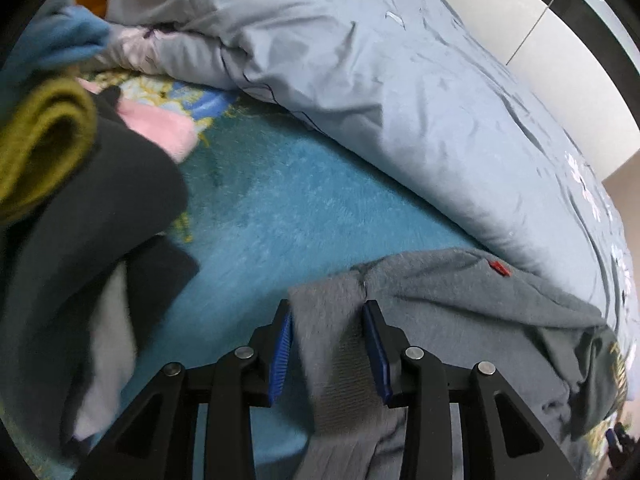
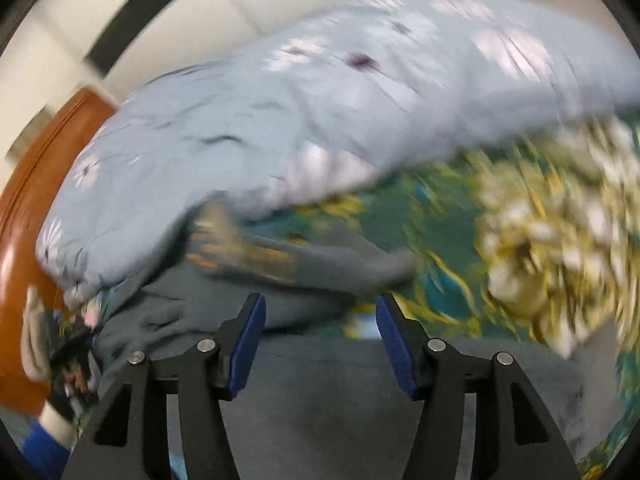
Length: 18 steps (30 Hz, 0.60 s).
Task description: Fold clothes
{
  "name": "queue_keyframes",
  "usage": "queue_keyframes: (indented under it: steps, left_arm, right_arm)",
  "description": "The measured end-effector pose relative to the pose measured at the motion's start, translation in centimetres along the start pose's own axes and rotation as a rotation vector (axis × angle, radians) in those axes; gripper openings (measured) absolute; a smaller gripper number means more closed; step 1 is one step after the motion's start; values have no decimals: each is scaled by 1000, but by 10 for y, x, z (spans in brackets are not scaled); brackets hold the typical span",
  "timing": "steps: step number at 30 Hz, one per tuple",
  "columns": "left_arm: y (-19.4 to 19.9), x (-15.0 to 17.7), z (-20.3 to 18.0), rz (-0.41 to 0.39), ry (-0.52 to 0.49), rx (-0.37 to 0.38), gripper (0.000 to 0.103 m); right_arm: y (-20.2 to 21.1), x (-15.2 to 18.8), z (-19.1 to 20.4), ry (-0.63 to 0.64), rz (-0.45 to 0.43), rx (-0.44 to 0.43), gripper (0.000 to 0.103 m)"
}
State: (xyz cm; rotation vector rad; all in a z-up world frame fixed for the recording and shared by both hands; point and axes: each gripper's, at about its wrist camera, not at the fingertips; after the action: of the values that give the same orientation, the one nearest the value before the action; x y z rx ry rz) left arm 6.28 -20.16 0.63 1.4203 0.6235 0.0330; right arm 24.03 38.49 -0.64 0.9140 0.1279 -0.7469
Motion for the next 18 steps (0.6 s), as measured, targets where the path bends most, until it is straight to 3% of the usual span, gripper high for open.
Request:
queue_keyframes:
  steps: [9, 12, 14, 15, 16, 18]
  left_arm:
    - [39, 24, 14, -5, 48, -6, 38]
    - [50, 32, 16, -6, 53, -3, 38]
    - [56, 36, 16, -4, 49, -6, 38]
    - [59, 39, 15, -2, 44, -9, 38]
    - [61, 40, 15, -4, 43, -12, 38]
    - [65, 42, 15, -8, 41, -16, 38]
  right_arm:
    - [-76, -32, -31, -228, -31, -68, 59]
    - [-96, -46, -29, -249, -38, -51, 61]
    - [-96, -51, -25, -244, -57, -58, 48]
    - [-93, -52, -23, -234, -63, -54, 13]
    - [-90, -54, -20, -225, -69, -51, 4]
    - [-74, -58, -16, -189, -103, -33, 4]
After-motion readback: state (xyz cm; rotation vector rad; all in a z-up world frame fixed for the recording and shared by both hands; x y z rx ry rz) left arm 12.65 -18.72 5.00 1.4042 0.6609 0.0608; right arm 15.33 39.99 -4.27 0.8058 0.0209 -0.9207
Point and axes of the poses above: each gripper's, at about its wrist camera, not at the fingertips, and y roughly against the way its jaws point, z to its left, x to its underside, and after that the axes turned 15 degrees about -x, right-handed
